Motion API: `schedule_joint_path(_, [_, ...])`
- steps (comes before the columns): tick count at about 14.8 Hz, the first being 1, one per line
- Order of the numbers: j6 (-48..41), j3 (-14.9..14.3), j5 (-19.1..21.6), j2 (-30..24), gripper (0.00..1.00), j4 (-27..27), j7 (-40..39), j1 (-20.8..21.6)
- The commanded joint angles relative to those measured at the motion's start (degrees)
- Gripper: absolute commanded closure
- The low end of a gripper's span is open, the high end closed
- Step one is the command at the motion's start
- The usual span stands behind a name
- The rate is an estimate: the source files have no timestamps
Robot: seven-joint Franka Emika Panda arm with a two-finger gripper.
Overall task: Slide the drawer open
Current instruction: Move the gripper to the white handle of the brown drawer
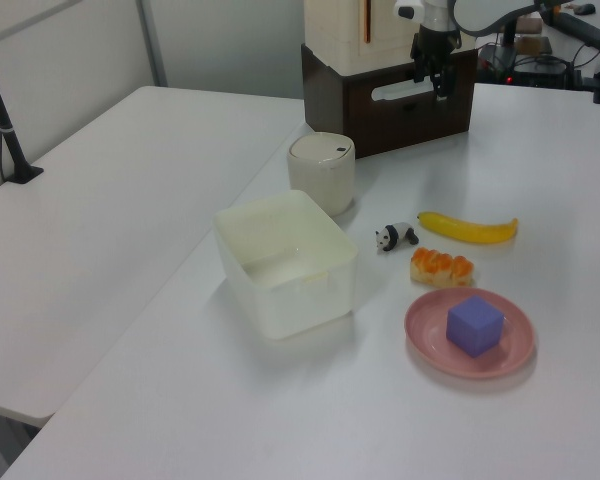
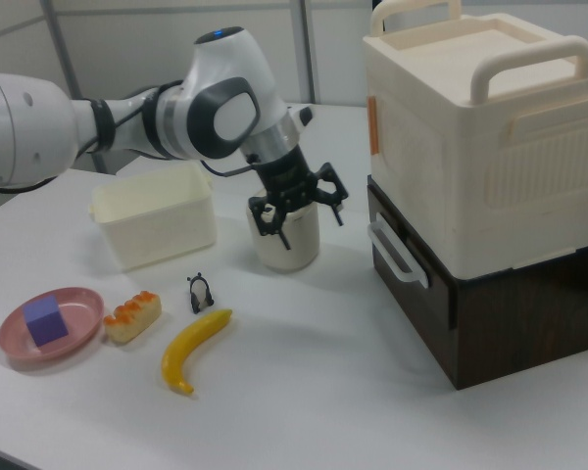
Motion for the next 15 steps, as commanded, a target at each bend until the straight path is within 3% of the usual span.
schedule_joint_path(1, [6.1, 0.1, -1.2, 1.3, 0.00, -0.1, -1.4, -1.8])
schedule_joint_path(4, [10.1, 0.0, -2.1, 3.0, 0.00, 0.0, -1.3, -3.3])
schedule_joint_path(9, [13.3, -1.1, -4.2, 5.1, 0.15, 0.5, -1.5, -4.3])
schedule_joint_path(12, [15.6, -2.1, -6.1, 6.9, 0.17, 0.9, -2.1, -4.2])
schedule_joint_path(15, [16.2, -2.9, -6.2, 7.2, 0.30, 0.9, -5.3, -4.2])
